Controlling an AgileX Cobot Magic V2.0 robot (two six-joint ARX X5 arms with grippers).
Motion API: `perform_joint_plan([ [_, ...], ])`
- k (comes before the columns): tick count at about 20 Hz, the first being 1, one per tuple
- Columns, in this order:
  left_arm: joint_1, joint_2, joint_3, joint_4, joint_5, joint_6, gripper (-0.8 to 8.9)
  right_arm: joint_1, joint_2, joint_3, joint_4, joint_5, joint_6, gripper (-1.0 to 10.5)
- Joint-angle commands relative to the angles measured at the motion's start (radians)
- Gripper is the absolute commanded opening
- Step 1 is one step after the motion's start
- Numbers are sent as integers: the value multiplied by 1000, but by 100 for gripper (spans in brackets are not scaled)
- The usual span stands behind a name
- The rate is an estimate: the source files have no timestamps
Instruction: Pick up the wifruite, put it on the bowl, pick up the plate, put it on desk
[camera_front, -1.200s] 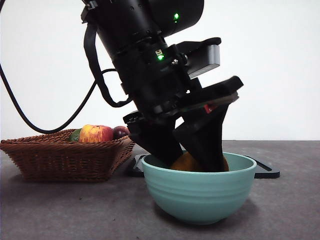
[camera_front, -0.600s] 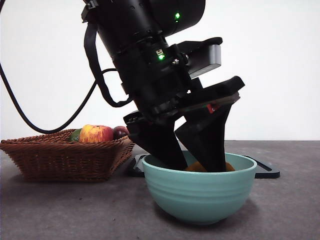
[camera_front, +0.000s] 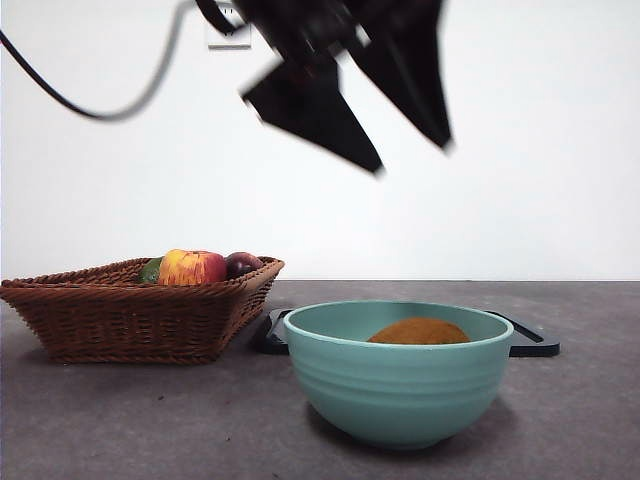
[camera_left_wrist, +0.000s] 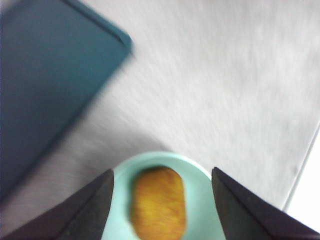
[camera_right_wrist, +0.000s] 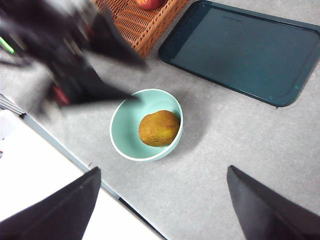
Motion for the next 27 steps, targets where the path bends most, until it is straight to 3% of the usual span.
perform_joint_plan([
  [1,51,-85,22,2,-2,-30,313,5,5,18,9,0,2,404],
  [7,277,-314,15,-171,7,-21,312,5,5,18,10,8,1,404],
  [12,422,-469,-119,-194,121,-21,312,5,6,18,14,8,1,404],
  [18,447,-614,-343,-204,389,-21,312,5,15,18,51,8,5,404],
  [21,447,-628,-358,-296,494,44,312,5,47,18,51,7,13,404],
  [27,447,-628,-358,-350,526,87,311,5,106,16,50,6,19,404],
])
